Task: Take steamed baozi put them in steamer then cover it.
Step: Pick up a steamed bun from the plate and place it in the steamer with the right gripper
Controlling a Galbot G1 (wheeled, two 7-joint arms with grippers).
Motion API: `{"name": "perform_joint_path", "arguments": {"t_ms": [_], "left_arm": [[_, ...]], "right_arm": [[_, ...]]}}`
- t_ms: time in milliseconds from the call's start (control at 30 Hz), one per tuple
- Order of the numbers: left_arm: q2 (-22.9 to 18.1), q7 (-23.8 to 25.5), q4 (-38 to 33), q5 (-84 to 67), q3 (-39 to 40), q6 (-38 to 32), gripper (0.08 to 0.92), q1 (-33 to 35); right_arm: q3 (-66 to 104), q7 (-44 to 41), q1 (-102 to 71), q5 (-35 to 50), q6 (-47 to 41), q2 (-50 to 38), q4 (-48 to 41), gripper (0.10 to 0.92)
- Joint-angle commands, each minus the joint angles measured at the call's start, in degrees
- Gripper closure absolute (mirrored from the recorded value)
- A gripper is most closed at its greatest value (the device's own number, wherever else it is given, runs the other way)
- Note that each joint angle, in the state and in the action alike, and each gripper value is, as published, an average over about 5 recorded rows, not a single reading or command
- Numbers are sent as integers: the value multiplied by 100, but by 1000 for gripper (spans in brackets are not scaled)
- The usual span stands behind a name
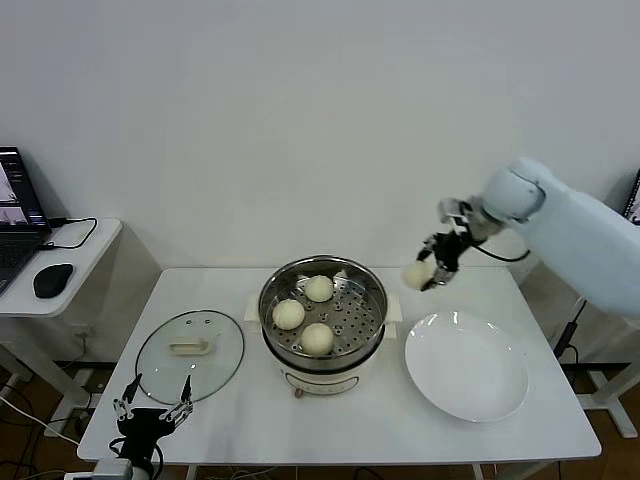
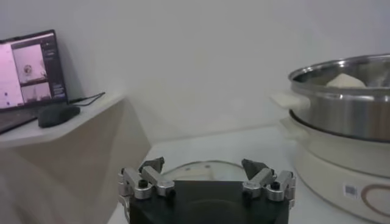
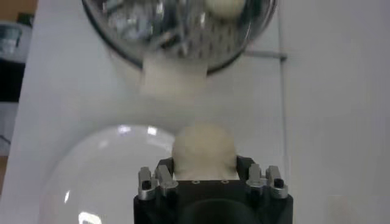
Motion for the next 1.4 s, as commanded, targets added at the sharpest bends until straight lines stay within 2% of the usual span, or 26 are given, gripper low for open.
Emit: {"name": "perform_joint_path", "arguments": {"t_ms": [33, 367, 667, 1400], "left_arm": [[22, 1, -26, -12, 11, 6, 177, -30], [1, -2, -21, -140, -15, 5, 177, -115], [12, 3, -82, -234, -68, 9, 177, -84], [2, 13, -69, -316, -65, 19, 177, -113]], "right_arm": [[-1157, 84, 875, 1055, -466, 890, -86, 399], [-1478, 159, 963, 1298, -625, 1630, -402, 397], [-1544, 287, 489, 840, -660, 2076, -855, 397], [-1734, 423, 173, 150, -713, 2087, -1058, 397]]}}
